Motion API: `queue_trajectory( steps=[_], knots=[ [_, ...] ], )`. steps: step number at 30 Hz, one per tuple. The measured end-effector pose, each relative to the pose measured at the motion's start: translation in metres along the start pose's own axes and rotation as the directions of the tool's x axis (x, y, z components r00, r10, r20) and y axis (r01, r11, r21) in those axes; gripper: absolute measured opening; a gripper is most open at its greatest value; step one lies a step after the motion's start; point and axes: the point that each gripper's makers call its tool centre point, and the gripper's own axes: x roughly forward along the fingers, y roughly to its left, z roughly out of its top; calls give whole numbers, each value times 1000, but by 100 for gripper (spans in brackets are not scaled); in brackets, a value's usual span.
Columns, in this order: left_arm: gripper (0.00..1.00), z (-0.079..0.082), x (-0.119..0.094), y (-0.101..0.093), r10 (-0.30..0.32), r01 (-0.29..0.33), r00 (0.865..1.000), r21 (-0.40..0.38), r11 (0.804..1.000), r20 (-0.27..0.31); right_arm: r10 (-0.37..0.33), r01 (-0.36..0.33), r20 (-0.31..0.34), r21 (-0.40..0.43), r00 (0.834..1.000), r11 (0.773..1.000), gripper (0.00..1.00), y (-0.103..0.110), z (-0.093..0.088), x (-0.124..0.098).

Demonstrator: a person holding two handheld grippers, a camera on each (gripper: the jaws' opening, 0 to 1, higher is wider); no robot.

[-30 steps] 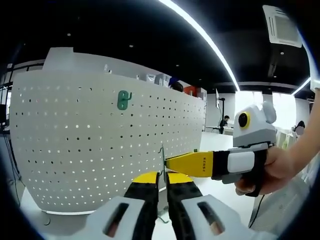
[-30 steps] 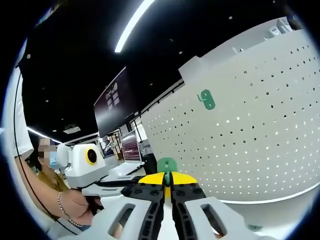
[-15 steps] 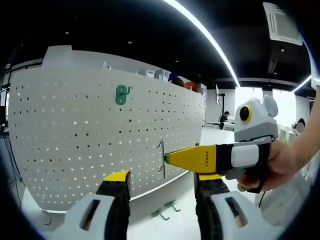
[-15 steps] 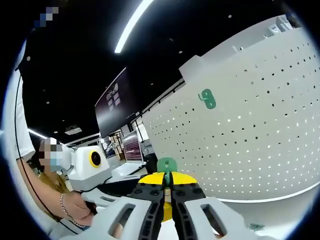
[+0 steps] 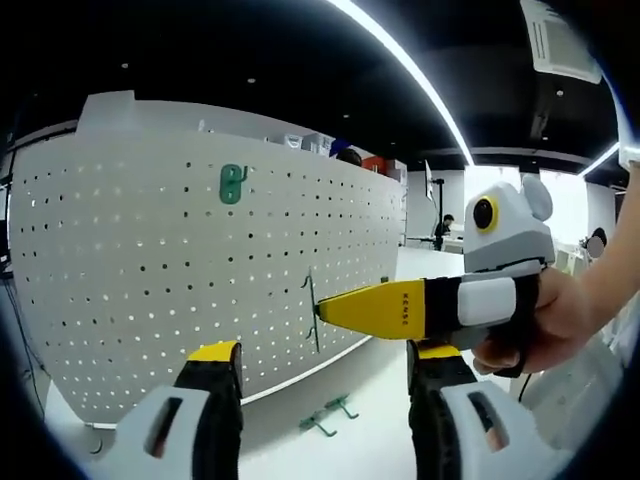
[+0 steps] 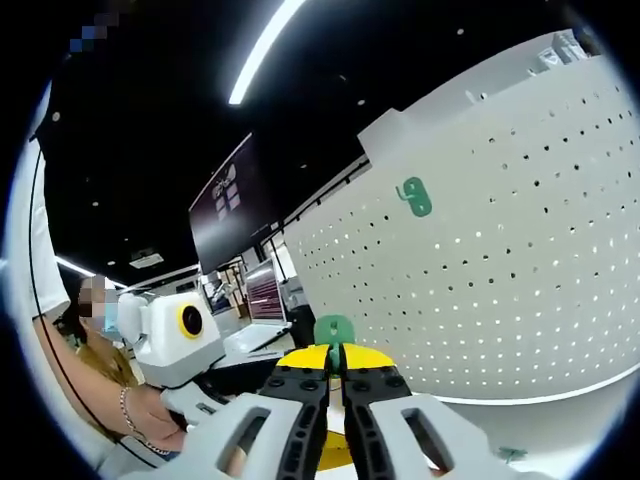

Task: Insert the hook assembly into the mounting plate slot until the hook locks in place.

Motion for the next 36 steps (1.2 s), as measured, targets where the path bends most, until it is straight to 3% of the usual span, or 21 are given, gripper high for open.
queue_trajectory(
  steps=[5, 9, 10, 13, 21, 36],
  knots=[
    [68, -4, 0, 1, -1, 1, 1000, 0, 1000, -10, -70, 69, -2, -94, 998, 993, 1, -14, 14, -6],
    [68, -9, -1, -1, -6, 6, 1000, -1, 1000, -24, -132, 131, 5, -184, 991, 974, 1, -25, 26, -13],
    [68, -10, -1, -2, -9, 9, 1000, 0, 1000, -28, -164, 161, 4, -227, 986, 960, 1, -30, 30, -15],
    [67, -13, -2, -3, -10, 10, 999, -4, 1000, -34, -172, 173, 26, -224, 985, 959, 1, -31, 39, -18],
    [67, -16, -3, -3, -17, 17, 999, -1, 1000, -43, -183, 185, 30, -227, 983, 956, 1, -36, 42, -17],
    [66, -55, -15, -6, -23, 22, 990, -9, 1000, -137, -207, 210, 40, -265, 978, 941, 1, -51, 67, -16]
  ],
)
